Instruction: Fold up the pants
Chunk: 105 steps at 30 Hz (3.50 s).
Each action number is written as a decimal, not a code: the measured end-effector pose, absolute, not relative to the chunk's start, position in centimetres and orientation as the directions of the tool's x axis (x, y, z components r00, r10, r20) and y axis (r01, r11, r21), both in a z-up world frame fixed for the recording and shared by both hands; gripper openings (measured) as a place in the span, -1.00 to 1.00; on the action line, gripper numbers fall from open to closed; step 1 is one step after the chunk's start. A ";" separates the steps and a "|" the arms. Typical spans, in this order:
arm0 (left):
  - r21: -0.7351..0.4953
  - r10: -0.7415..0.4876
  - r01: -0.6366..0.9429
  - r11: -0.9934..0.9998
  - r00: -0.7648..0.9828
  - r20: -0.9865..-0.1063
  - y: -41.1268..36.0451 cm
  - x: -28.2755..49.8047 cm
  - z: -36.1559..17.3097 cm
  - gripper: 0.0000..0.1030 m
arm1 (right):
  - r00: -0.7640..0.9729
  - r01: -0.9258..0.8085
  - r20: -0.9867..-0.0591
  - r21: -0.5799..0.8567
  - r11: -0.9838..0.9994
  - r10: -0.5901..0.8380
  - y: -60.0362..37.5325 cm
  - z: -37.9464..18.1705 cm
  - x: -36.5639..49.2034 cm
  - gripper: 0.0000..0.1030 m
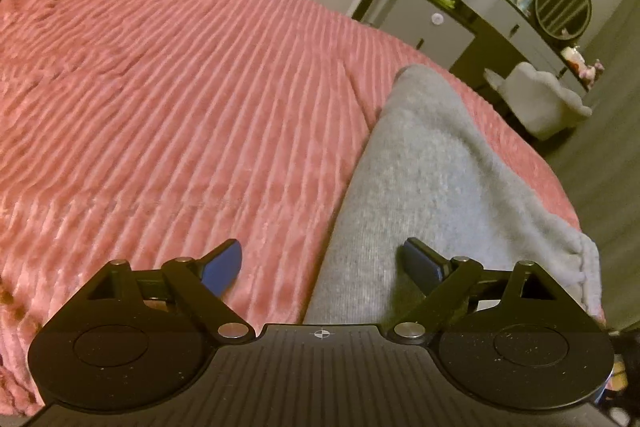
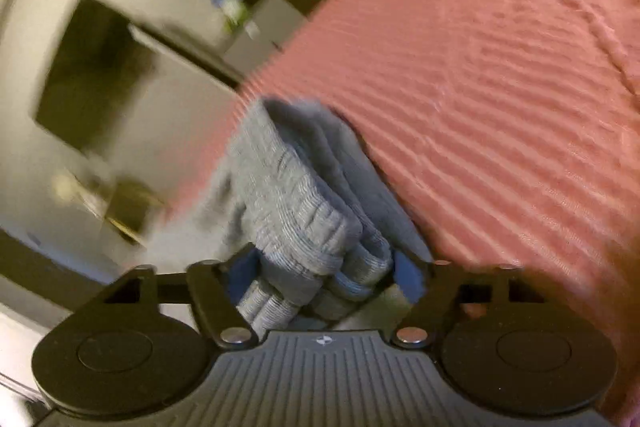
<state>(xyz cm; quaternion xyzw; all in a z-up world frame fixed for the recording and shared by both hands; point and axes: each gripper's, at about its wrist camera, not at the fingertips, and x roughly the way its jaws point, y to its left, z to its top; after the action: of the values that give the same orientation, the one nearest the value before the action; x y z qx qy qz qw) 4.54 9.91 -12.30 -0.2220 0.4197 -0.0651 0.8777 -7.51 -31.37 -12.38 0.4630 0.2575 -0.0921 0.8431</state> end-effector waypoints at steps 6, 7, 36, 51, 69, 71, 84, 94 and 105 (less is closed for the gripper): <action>-0.445 -0.297 -0.085 0.891 0.632 -0.715 9.9 4.7 -12.4 0.82 | 0.860 0.399 -0.511 0.679 0.617 0.007 -31.2 -10.0 -8.0 0.46; -0.444 -0.296 -0.087 0.892 0.631 -0.717 9.9 4.8 -12.4 0.82 | 0.855 0.409 -0.518 0.656 0.635 -0.015 -31.2 -9.7 -8.3 0.46; -0.413 -0.274 -0.092 0.906 0.616 -0.739 9.4 4.8 -13.1 0.89 | 0.732 0.441 -0.674 0.356 0.824 -0.100 -28.7 -13.5 -4.3 0.94; -0.113 -0.068 -0.019 0.993 0.696 -0.715 5.4 3.3 -12.2 0.96 | 0.744 0.435 -0.662 0.382 0.815 -0.087 -28.8 -14.2 -5.5 0.94; -0.197 -0.089 -0.096 0.976 0.646 -0.758 7.5 3.7 -12.8 0.98 | 0.794 0.420 -0.577 0.293 0.859 -0.192 -25.9 -10.7 -7.8 0.94; -0.236 -0.113 -0.112 0.965 0.636 -0.763 8.3 3.7 -12.8 0.98 | 0.780 0.432 -0.605 0.329 0.840 -0.164 -26.9 -11.1 -7.5 0.94; -0.537 -0.453 0.030 0.843 0.579 -0.678 11.9 7.5 -12.8 0.95 | 0.766 0.280 -0.589 0.666 0.691 0.257 -33.9 -13.6 -3.8 0.94; -0.585 -0.640 0.263 0.767 0.367 -0.675 8.8 12.4 -14.8 0.96 | 0.742 0.227 -0.437 0.877 0.422 0.509 -40.8 -16.7 -0.7 0.94; -0.688 -0.749 0.298 0.661 0.304 -0.589 7.0 14.3 -15.8 0.90 | 0.683 0.102 -0.366 0.905 0.413 0.632 -39.3 -16.8 2.2 0.94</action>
<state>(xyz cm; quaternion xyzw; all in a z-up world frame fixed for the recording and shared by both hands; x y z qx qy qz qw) 14.33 6.96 -15.81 -0.2334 0.4831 -0.3389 0.7729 2.25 -39.28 -16.81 0.5128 0.3581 0.1742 0.7605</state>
